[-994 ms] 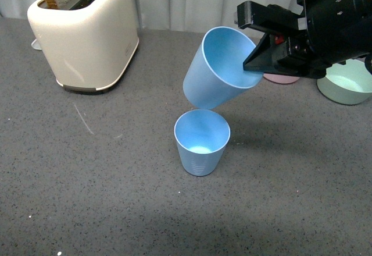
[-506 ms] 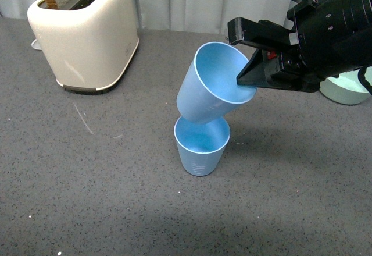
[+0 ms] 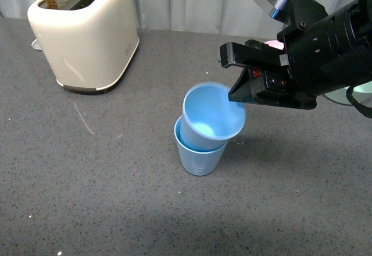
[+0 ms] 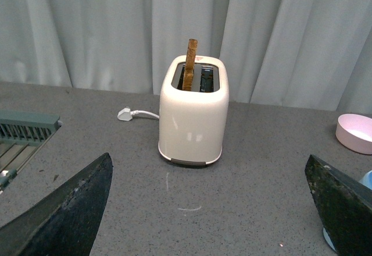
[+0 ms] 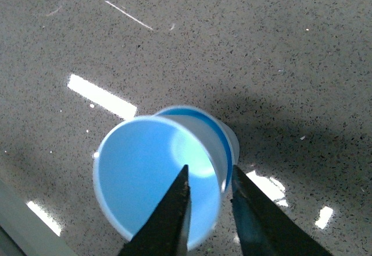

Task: Stack blue cups with both arms

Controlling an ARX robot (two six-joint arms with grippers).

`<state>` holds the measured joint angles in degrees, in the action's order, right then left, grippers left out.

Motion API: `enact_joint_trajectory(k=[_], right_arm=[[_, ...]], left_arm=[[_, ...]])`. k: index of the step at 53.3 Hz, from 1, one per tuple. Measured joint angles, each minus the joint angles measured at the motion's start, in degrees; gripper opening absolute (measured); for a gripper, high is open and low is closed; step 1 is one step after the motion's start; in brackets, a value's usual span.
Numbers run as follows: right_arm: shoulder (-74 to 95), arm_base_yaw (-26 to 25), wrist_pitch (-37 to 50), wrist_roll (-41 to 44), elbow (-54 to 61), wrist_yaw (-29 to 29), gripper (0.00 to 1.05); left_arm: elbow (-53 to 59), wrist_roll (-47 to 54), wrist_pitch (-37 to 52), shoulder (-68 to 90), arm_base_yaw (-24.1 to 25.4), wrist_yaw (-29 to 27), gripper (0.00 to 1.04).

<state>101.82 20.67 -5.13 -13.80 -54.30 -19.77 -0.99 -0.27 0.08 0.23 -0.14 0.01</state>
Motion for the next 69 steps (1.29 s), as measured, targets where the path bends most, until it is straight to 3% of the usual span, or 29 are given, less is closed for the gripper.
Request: enact_joint_trajectory(k=[13,19,21,22,26,28,31,36,43,51,69], right_arm=[[-1.6,-0.7,4.4,0.2,1.0,1.9,0.77],[-4.3,-1.0,7.4,0.5,2.1,3.1,0.96],[-4.7,-1.1,7.6,0.5,2.1,3.1,0.97],[-4.9,-1.1,7.8,0.7,2.2,3.7,0.96],[-3.1,0.0,34.8,7.0,11.4,24.2,0.81],[-2.8,-0.2,44.4,8.5,15.7,29.7,0.76],[-3.3,-1.2,56.9,10.6,22.2,35.5,0.67],[-7.9,-4.0,70.4,12.4,29.2,36.3,0.51],[-15.0,-6.5,72.6,13.2,34.4,33.9,0.31],[-21.7,-9.6,70.8,13.6,41.1,30.6,0.01],[-41.0,-15.0,60.5,13.8,50.0,25.4,0.01]], left_arm=[[0.0,0.0,0.0,0.0,0.0,0.0,0.98],[0.0,0.0,0.0,0.0,0.0,0.0,0.98],[0.0,0.0,0.0,0.0,0.0,0.0,0.98],[0.0,0.0,0.0,0.0,0.0,0.0,0.98],[0.0,0.0,0.0,0.0,0.0,0.0,0.98],[0.0,0.0,0.0,0.0,0.0,0.2,0.98],[0.0,0.0,0.0,0.0,0.0,-0.2,0.98],[0.0,0.0,0.0,0.0,0.0,-0.2,0.98],[0.0,0.0,0.0,0.0,0.0,0.0,0.98],[0.0,0.0,0.0,0.0,0.0,0.0,0.98],[0.0,0.0,0.0,0.0,0.0,0.0,0.98]])
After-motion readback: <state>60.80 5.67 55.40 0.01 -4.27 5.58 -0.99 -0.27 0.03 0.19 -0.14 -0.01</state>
